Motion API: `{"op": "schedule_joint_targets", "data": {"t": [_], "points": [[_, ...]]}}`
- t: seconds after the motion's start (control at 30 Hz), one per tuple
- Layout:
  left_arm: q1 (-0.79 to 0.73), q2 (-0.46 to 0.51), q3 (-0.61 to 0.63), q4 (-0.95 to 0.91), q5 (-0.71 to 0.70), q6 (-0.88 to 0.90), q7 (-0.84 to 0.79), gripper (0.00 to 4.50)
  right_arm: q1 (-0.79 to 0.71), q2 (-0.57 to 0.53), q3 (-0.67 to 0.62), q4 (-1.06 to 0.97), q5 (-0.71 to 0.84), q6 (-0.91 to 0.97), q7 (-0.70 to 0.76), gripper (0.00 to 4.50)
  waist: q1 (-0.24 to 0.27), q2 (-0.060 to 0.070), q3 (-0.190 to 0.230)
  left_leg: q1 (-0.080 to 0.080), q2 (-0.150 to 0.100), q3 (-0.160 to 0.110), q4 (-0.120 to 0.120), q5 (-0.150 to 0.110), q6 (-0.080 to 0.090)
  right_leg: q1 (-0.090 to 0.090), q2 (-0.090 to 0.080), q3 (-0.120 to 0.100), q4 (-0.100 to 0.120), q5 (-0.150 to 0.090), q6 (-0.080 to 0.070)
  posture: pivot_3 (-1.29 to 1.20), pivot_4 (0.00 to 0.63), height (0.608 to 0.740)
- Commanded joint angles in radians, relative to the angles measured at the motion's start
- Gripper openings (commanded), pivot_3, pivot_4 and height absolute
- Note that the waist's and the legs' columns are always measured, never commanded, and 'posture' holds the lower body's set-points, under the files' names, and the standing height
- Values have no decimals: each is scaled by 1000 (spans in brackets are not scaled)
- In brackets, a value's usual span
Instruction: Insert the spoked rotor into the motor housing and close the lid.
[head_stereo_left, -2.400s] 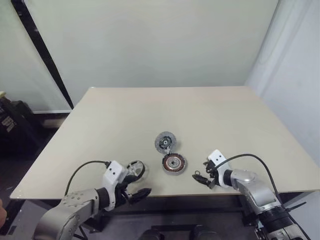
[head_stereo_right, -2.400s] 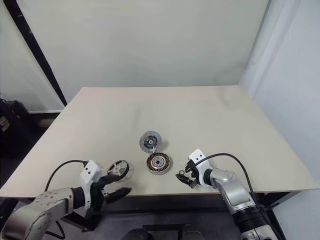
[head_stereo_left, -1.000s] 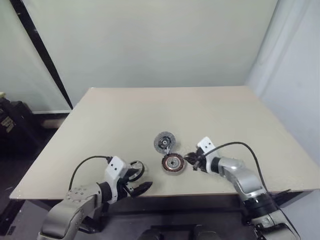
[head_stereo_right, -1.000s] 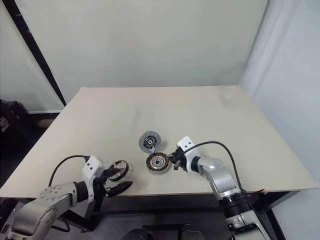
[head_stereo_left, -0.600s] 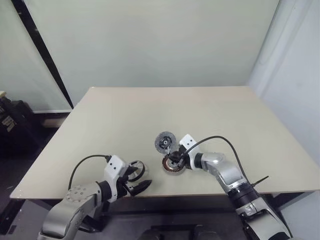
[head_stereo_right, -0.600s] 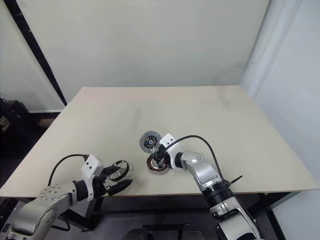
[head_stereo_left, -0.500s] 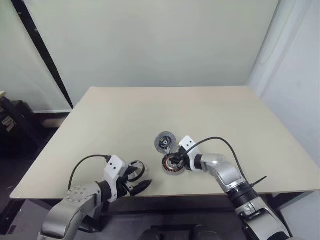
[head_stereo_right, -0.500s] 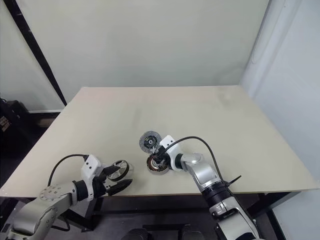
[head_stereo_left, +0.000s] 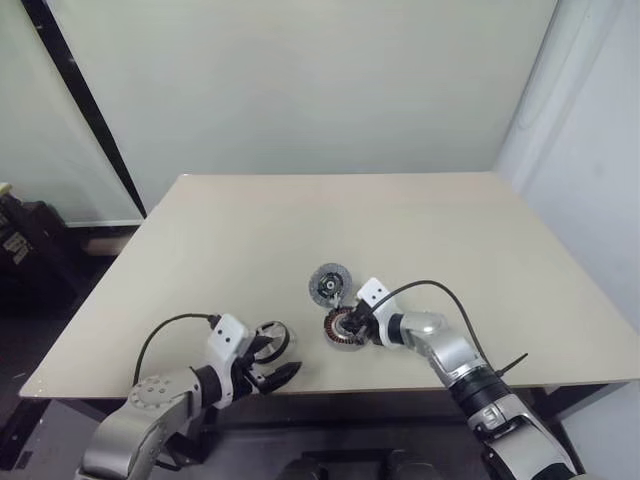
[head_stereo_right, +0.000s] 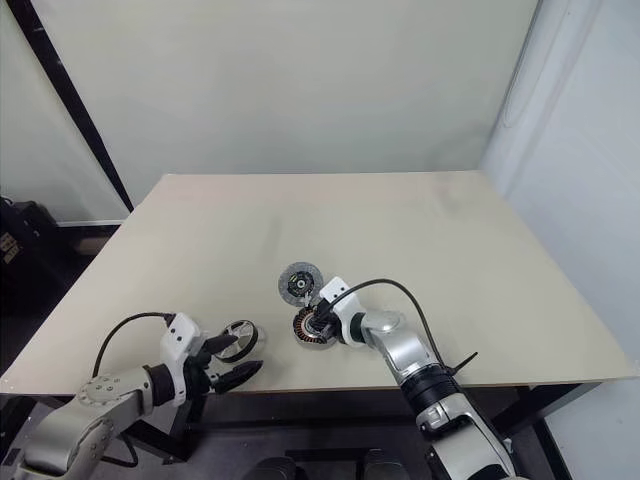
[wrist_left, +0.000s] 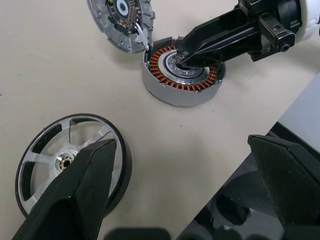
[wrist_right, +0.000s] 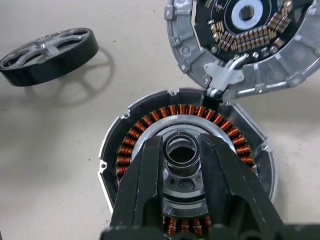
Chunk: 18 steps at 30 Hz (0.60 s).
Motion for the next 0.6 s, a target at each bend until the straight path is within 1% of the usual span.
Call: {"op": "schedule_joint_targets", "data": {"t": [0.03, 0.6], "points": [[-8, 10, 30, -43, 8, -17, 0, 4500, -35, 4, -13, 3, -7, -30, 3, 730, 0, 0, 0, 0, 0, 0, 0, 0, 0, 0, 0, 0, 0, 0, 0, 0, 0, 740], [-22, 9, 24, -37, 9, -15, 2, 4500, -30, 1, -4, 25, -34, -40, 5, 730, 0, 0, 0, 0, 0, 0, 0, 0, 0, 0, 0, 0, 0, 0, 0, 0, 0, 740]]}}
